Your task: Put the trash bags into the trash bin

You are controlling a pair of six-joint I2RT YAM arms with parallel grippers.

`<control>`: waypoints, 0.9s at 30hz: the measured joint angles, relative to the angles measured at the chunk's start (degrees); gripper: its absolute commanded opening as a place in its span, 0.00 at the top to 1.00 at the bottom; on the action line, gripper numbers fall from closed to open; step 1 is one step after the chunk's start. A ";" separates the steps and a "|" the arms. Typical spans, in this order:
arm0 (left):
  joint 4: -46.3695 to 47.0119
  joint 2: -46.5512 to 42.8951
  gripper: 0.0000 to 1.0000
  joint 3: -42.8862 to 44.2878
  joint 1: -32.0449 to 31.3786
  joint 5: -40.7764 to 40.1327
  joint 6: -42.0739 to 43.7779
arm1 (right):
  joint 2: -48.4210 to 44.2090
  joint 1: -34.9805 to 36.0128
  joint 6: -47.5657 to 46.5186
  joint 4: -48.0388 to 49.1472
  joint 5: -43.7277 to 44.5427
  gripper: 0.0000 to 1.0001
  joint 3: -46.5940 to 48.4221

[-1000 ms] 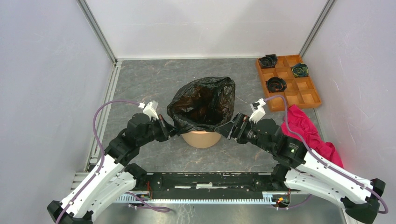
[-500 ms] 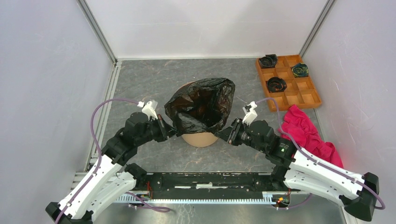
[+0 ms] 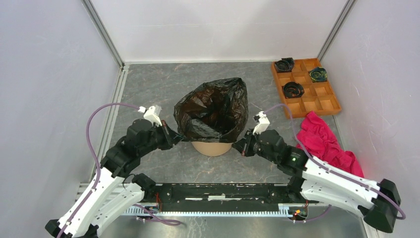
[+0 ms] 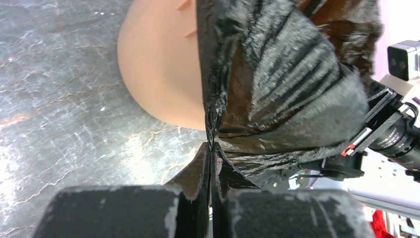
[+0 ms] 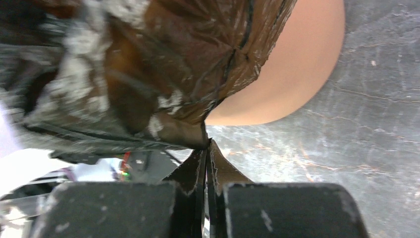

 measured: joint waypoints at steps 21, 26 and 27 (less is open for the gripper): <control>-5.18 3.72 0.43 -0.22 0.00 -12.72 0.31 | -1.03 0.00 -27.23 -24.50 18.95 0.12 14.67; -8.50 -4.39 0.13 7.04 -0.02 -18.18 0.61 | 1.66 -0.39 -36.70 -26.51 27.87 0.02 24.28; -8.52 -5.22 0.09 8.66 -0.02 -19.19 1.11 | 3.13 -0.94 -38.97 -26.23 28.81 0.02 26.75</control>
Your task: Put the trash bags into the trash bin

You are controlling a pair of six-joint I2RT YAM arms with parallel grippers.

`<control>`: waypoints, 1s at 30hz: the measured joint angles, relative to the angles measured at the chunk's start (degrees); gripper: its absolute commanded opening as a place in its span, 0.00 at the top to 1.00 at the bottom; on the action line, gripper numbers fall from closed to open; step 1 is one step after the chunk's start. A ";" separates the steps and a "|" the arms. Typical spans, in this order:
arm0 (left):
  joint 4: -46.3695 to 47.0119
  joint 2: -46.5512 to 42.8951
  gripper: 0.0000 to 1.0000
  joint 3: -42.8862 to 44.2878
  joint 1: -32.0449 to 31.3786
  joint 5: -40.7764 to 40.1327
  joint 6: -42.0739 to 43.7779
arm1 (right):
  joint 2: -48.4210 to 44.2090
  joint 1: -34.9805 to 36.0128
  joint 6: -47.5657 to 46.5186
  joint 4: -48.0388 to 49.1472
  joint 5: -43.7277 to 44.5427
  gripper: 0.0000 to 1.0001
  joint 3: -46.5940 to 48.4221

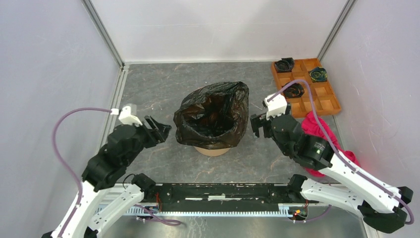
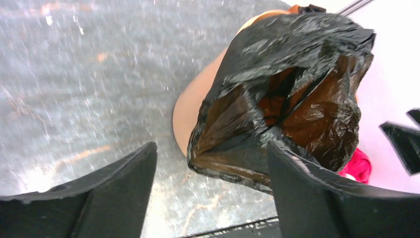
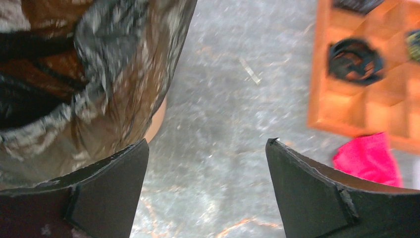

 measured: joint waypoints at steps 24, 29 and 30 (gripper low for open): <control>11.39 35.93 0.15 18.69 0.07 12.96 32.81 | 25.18 -40.26 0.39 36.68 -69.24 0.28 4.46; 11.93 37.62 0.32 19.37 0.07 8.02 32.44 | 27.39 -40.33 3.96 40.50 -70.84 0.48 4.46; 12.00 38.07 0.35 19.78 0.07 7.23 32.30 | 28.06 -40.33 4.55 41.00 -71.06 0.51 4.46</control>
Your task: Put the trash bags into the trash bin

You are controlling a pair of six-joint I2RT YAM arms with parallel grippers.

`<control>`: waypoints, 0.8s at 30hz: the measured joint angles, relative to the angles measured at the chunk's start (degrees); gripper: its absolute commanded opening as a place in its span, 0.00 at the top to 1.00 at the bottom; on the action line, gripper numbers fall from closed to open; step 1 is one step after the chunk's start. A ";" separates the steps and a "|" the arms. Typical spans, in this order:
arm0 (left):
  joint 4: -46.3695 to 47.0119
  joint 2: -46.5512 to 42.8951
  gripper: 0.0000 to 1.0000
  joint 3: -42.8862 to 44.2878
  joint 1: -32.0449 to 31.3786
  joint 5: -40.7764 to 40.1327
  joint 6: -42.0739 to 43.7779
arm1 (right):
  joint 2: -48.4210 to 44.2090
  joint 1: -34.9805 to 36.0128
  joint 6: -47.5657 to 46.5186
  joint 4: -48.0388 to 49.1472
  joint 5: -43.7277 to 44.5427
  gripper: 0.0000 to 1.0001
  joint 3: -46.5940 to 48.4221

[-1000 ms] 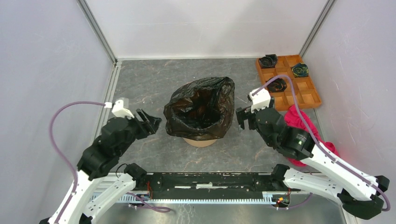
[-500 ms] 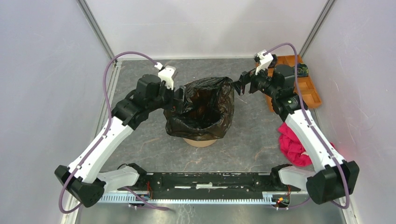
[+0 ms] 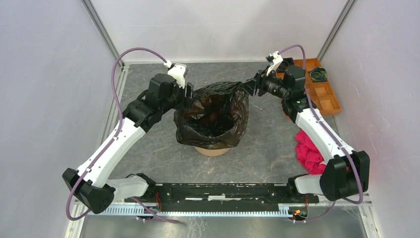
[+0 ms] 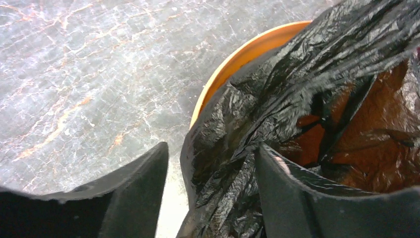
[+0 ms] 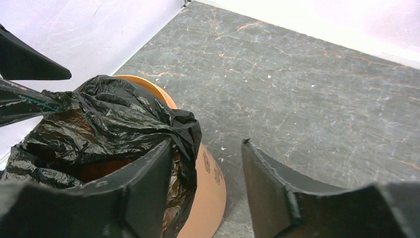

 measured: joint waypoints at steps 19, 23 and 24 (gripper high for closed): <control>0.52 9.68 0.98 7.58 3.23 -5.05 -1.14 | 9.01 0.00 6.25 1.01 -1.81 0.98 3.50; 0.66 12.24 0.98 8.24 5.81 -3.93 -2.82 | 10.49 0.04 6.88 0.35 -2.62 0.99 3.54; 0.83 12.72 0.98 8.28 6.32 -3.58 -3.34 | 10.78 0.04 7.02 0.20 -2.75 0.99 3.58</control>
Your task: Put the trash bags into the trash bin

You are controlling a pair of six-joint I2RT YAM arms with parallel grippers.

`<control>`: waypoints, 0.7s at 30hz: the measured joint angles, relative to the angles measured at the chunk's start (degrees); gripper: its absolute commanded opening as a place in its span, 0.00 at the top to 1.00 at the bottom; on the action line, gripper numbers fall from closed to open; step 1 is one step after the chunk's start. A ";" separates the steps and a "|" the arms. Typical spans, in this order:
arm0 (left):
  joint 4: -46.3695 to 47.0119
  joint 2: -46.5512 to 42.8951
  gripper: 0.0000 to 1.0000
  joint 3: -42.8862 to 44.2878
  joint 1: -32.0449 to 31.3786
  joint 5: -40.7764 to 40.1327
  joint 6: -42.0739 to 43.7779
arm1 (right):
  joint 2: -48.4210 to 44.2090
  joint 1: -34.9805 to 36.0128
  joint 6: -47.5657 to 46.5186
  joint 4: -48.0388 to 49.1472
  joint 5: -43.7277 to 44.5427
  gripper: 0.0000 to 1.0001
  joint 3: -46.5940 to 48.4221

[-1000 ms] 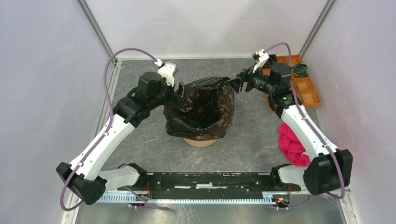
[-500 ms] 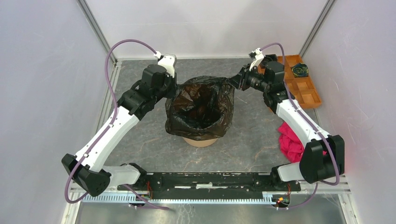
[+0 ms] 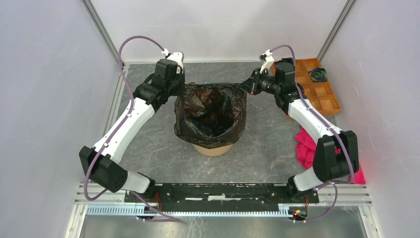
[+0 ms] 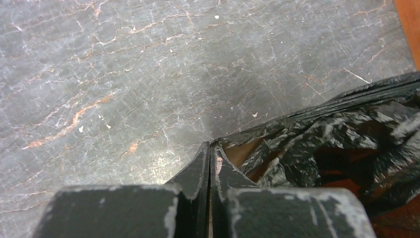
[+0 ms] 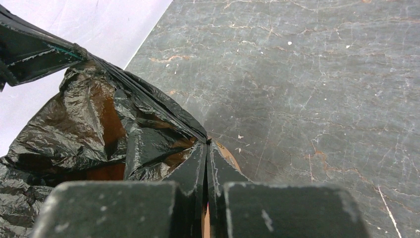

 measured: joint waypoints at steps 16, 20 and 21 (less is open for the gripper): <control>4.70 3.02 0.98 -8.15 8.48 9.68 -6.21 | 5.09 3.39 -3.23 -6.29 1.44 0.97 1.29; 4.81 0.79 0.84 -14.32 8.57 10.16 -6.99 | 5.09 4.11 -5.84 -9.42 3.45 0.90 1.27; 4.79 0.13 0.66 -15.19 8.55 10.08 -7.04 | 5.05 4.22 -6.34 -10.16 4.00 0.84 1.27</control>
